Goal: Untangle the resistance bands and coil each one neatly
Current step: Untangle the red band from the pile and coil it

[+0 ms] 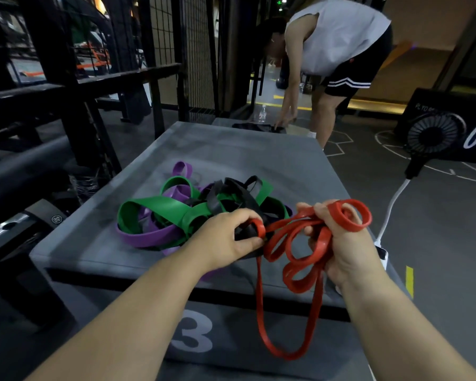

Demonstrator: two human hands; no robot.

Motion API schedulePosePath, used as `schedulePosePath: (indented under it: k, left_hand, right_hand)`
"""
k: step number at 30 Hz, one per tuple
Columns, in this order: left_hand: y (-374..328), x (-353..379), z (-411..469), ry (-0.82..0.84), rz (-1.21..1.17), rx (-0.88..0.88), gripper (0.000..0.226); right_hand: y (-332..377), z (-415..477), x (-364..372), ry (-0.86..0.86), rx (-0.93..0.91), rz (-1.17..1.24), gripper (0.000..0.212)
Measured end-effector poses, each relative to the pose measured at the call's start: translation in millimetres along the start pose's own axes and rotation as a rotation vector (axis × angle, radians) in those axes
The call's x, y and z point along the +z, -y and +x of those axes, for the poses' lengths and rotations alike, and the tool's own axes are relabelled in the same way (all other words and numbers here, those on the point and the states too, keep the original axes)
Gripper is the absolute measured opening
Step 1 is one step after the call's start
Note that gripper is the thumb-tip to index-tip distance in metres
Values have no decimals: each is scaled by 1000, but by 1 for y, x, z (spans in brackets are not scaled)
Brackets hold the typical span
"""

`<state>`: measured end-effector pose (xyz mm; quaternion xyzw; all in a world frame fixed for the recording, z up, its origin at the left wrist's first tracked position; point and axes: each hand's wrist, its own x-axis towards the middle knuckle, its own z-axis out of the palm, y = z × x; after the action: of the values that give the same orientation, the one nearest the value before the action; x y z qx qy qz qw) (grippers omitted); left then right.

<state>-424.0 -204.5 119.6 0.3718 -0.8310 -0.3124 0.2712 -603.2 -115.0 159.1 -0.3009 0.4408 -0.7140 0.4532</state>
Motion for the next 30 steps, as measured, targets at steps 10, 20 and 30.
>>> schedulePosePath:
  k: [10, 20, 30]
  left_hand:
    - [1, -7, 0, -171, -287, 23, 36]
    - [-6, -11, -5, -82, -570, -27, 37]
    - [-7, -7, -6, -43, -410, -57, 35]
  right_hand:
    - [-19, 12, -7, 82, -64, -282, 21]
    - [-17, 8, -4, 322, -57, -890, 31]
    - [-25, 9, -3, 271, -47, -874, 29]
